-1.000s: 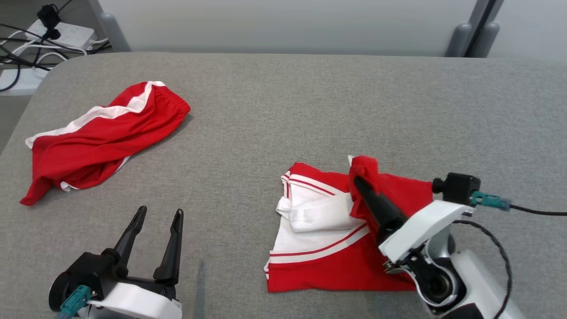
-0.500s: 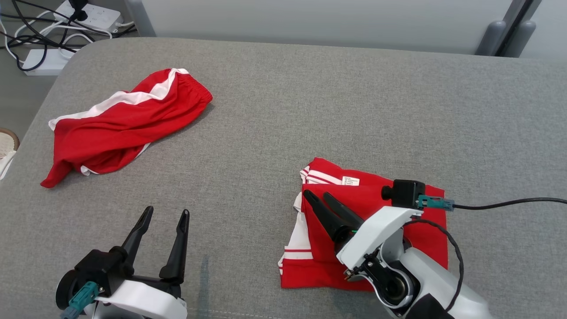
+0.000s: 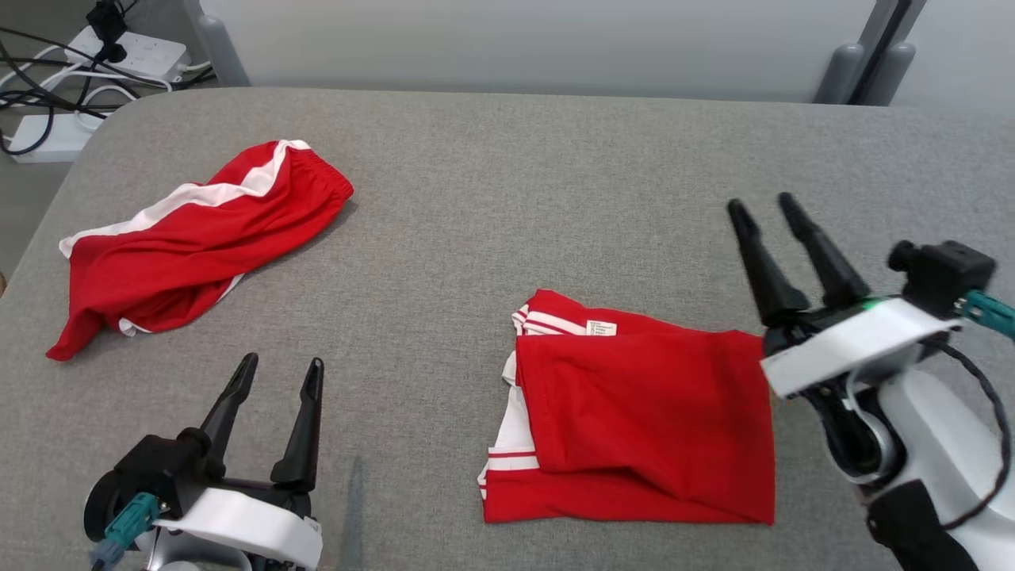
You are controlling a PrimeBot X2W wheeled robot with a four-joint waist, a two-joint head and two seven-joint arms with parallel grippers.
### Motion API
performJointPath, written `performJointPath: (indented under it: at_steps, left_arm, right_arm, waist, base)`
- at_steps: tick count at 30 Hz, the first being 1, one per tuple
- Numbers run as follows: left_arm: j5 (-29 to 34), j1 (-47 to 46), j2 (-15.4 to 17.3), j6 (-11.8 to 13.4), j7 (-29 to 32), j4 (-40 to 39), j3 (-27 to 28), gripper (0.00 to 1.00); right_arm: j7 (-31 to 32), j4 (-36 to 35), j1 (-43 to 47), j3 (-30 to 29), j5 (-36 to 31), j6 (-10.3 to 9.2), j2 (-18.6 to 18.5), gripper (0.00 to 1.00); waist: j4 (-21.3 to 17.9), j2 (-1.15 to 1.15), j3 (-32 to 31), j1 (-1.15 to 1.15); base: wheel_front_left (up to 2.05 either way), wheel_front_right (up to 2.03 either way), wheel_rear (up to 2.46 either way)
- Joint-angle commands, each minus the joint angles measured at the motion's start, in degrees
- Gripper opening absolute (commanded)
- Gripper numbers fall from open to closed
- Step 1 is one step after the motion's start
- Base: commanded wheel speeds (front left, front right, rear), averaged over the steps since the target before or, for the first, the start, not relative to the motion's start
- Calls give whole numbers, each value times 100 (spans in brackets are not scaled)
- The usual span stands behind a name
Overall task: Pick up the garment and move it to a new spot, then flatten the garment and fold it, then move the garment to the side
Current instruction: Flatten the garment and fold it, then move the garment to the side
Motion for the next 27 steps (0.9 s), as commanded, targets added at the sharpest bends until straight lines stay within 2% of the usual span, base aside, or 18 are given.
performJointPath:
  at_steps: [1, 6, 10, 15, 27]
  left_arm:
    - [75, -200, 178, 12, -39, -147, 293, 100]
    - [72, -94, 252, 54, -48, -184, 386, 100]
    - [76, 7, 323, 93, -51, -194, 428, 100]
    - [79, 195, 348, 157, -55, -211, 443, 100]
    - [80, 779, 402, 212, -72, -312, 512, 100]
  right_arm:
    - [-79, -374, 381, -321, -508, 2, -48, 100]
    - [-80, -1010, 1344, -1402, -1809, 2, -193, 100]
    - [-81, -1189, 1977, -1807, -2488, 2, -238, 100]
    - [-81, -1079, 2569, -2000, -2810, 2, -240, 100]
    - [-82, -1076, 3399, -2200, -2923, 2, -63, 100]
  waist:
    - [-64, 0, -39, 0]
    - [-191, 0, -161, 0]
    - [-285, 0, -304, 0]
    - [-353, 0, -549, 0]
    - [-365, 0, -914, 0]
  base:
    - [0, 0, 0]
    - [0, 0, 0]
    - [0, 0, 0]
    - [0, 0, 0]
    - [0, 0, 0]
